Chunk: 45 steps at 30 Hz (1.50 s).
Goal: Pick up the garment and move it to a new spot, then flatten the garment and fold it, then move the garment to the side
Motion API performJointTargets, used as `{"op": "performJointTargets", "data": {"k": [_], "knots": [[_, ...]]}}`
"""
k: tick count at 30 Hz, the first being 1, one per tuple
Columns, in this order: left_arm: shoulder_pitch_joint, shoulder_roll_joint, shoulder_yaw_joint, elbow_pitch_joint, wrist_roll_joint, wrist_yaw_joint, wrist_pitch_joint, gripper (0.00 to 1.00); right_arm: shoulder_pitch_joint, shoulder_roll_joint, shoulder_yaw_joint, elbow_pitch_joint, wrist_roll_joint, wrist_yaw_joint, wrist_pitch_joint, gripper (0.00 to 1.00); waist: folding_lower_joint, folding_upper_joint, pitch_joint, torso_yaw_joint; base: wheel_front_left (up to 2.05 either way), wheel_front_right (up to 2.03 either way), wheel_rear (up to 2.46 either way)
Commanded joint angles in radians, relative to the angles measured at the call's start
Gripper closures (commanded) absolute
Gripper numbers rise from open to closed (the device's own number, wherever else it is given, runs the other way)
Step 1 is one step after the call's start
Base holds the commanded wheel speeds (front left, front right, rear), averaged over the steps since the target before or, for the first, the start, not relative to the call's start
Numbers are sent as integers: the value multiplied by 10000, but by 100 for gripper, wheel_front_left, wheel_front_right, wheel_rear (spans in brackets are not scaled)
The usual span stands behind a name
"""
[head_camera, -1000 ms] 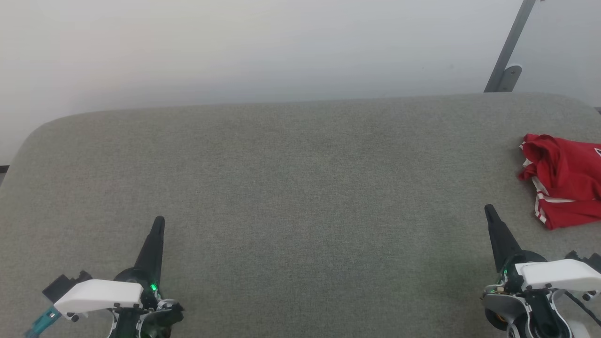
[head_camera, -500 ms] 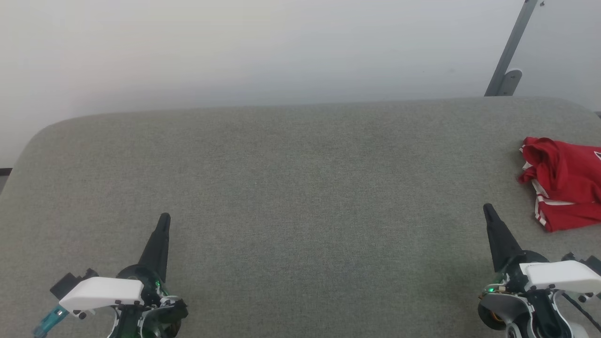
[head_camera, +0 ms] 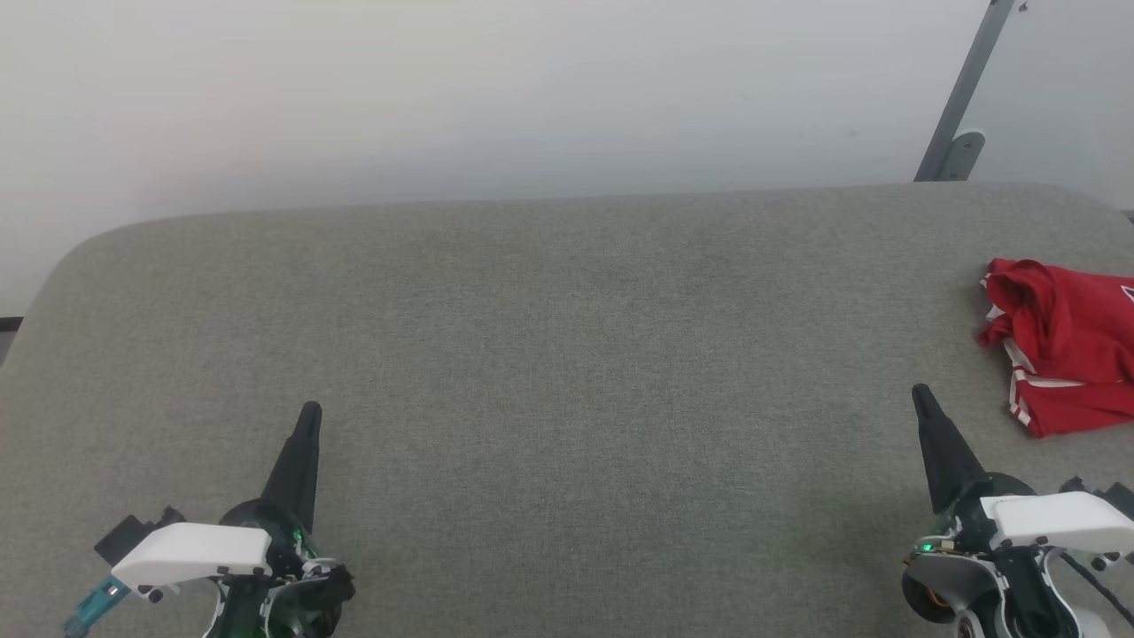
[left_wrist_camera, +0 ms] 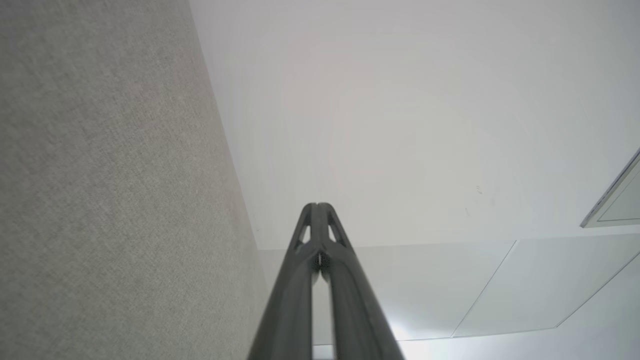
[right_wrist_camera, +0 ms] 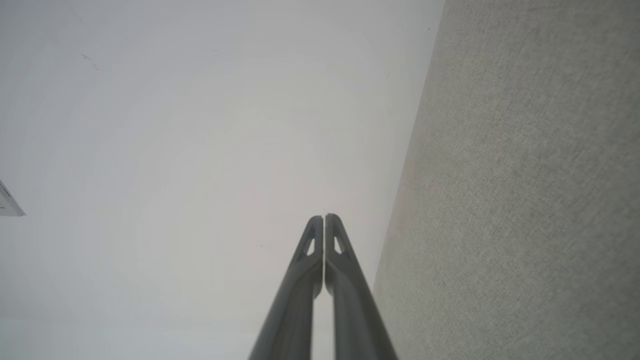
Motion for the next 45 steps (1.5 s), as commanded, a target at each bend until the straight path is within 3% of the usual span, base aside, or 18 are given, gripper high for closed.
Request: {"op": "performJointTargets", "data": {"k": [1, 45], "knots": [[-111, -22, -1, 2, -26, 0, 43, 100, 63, 39, -11, -27, 41, 0, 29, 100, 0, 0, 0, 0, 0, 0, 0], [-111, -20, -5, 1, -33, 0, 34, 100, 63, 38, -7, -26, 43, 0, 26, 100, 0, 0, 1, 0, 0, 0, 0]]}}
